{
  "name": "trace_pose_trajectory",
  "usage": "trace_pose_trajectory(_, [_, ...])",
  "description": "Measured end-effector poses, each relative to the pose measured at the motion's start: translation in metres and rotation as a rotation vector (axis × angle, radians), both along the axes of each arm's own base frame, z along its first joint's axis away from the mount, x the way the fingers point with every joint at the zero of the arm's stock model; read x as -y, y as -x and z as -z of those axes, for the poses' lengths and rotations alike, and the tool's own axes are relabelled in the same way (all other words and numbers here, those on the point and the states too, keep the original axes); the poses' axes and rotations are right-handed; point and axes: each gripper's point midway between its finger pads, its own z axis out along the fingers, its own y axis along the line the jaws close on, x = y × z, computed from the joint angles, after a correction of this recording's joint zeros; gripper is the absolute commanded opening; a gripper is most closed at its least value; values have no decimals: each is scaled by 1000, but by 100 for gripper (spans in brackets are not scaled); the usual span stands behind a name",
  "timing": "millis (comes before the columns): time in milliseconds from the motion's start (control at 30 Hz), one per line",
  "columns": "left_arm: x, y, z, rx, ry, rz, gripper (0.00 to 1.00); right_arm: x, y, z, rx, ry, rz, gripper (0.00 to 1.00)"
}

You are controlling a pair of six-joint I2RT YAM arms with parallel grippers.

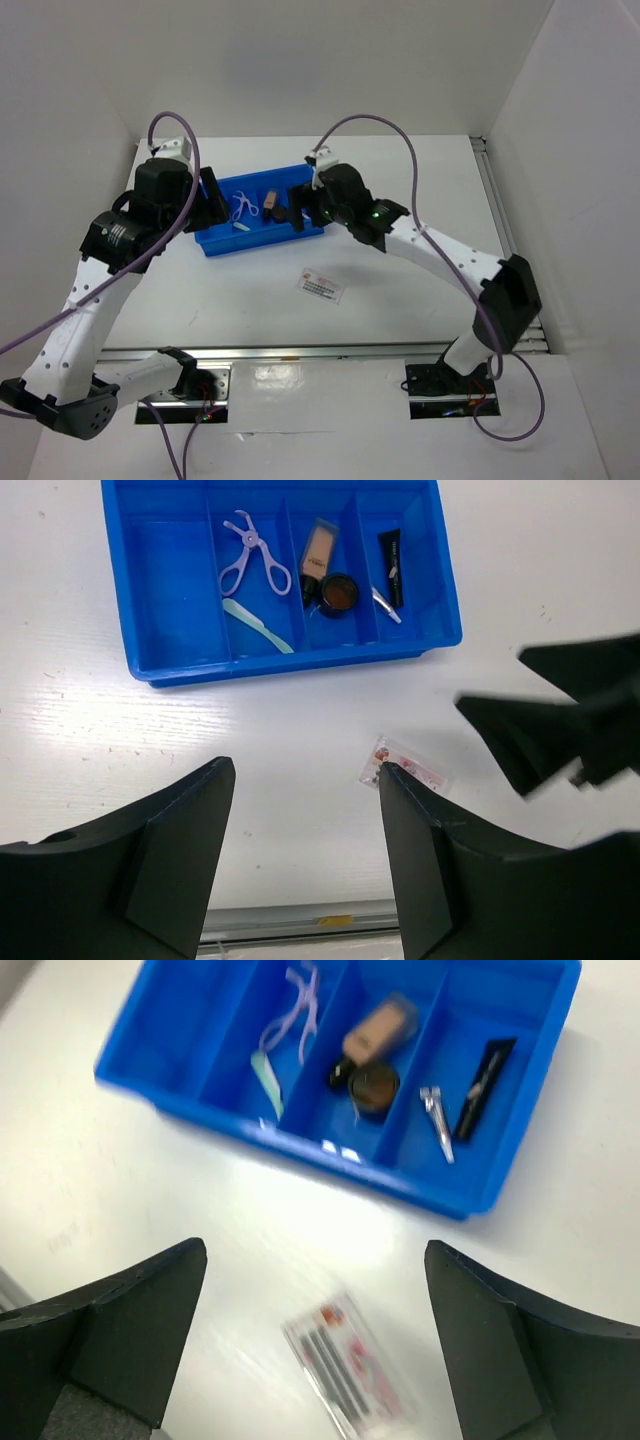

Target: Organize the makeup

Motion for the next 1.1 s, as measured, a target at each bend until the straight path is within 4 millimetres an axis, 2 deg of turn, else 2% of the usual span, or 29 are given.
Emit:
trace_pose_trajectory(67, [1, -3, 3, -7, -15, 9, 73, 18, 22, 5, 19, 50, -68, 100])
trace_pose_trajectory(133, [2, -6, 6, -17, -22, 15, 73, 22, 34, 24, 9, 107, -141, 100])
trace_pose_trajectory(300, [6, -11, 11, -34, -23, 24, 73, 42, 66, 116, -134, 309, -286, 100])
trace_pose_trajectory(367, [7, -12, 10, -29, -21, 25, 73, 53, 79, 140, -175, 372, -315, 100])
trace_pose_trajectory(433, [8, -12, 8, -16, -13, 29, 73, 57, 84, 147, -178, 403, -336, 100])
trace_pose_trajectory(633, [11, -12, 8, -17, -4, 45, 73, 53, 82, 150, -148, 426, -376, 100])
trace_pose_trajectory(867, [14, -14, 10, -20, 0, 53, 73, 44, 96, 180, -201, 469, -449, 100])
trace_pose_trajectory(1100, [16, -16, 12, -27, 2, 58, 73, 44, 101, 206, -246, 509, -466, 100])
